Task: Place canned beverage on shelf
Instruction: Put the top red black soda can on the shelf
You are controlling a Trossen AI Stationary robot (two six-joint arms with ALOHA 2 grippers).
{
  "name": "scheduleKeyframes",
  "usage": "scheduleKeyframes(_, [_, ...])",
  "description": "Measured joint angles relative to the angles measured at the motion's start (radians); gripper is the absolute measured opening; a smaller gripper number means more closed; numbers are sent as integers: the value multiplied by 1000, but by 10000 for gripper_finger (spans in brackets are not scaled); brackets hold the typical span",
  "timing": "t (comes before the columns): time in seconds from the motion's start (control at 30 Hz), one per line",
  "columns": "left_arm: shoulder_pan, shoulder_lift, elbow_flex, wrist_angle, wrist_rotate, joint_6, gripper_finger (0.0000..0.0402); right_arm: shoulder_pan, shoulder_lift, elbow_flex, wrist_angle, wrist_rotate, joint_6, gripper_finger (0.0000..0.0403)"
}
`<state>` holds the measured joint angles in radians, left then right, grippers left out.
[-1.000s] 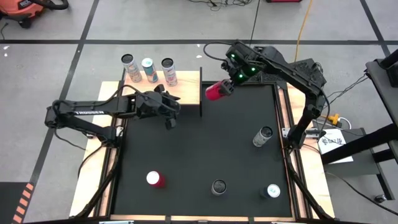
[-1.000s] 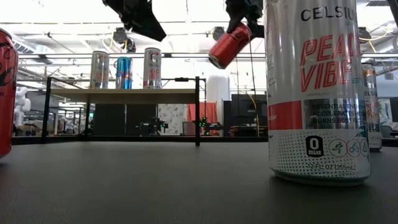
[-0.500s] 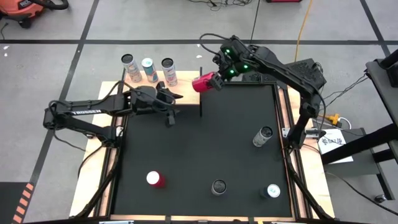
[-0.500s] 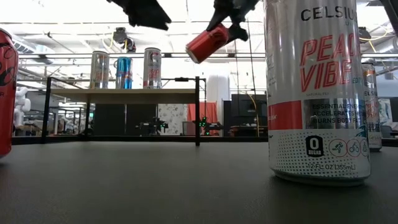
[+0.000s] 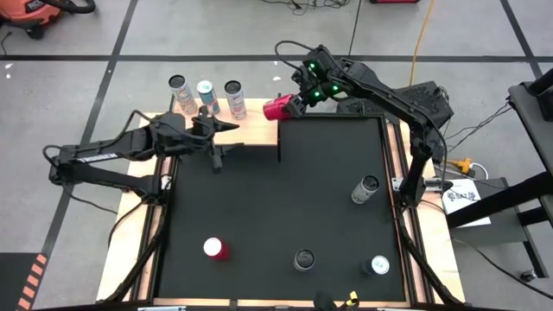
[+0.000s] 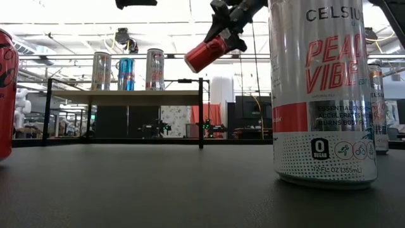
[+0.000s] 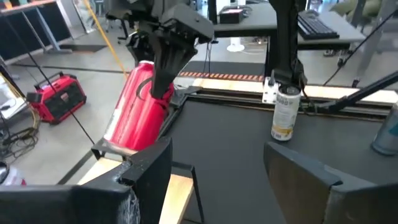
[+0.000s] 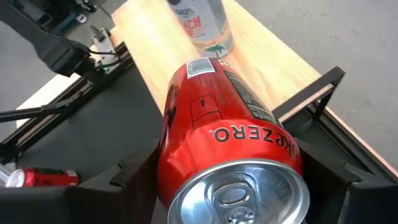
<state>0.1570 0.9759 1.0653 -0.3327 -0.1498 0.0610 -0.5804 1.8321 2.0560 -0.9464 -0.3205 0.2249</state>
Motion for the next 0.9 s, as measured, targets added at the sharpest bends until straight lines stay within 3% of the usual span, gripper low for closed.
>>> scheduleKeyframes(0.33, [0, 47, 0, -184, -11, 28, 254, 43, -8, 20, -46, -185, 45, 267])
scheduleKeyframes(0.47, [0, 89, 0, -167, -16, 54, 254, 72, -8, 32, -46, -228, 42, 267])
scheduleKeyframes(0.57, [0, 120, 0, -124, -56, 60, 254, 85, -9, 33, -50, -223, 34, 267])
scheduleKeyframes(0.73, [0, 127, 0, -83, -206, 53, 254, 79, -9, 33, -68, -199, 15, 267])
scheduleKeyframes(0.9, [0, 120, 0, -72, -170, 59, 254, 63, -9, 33, -68, -195, -8, 267])
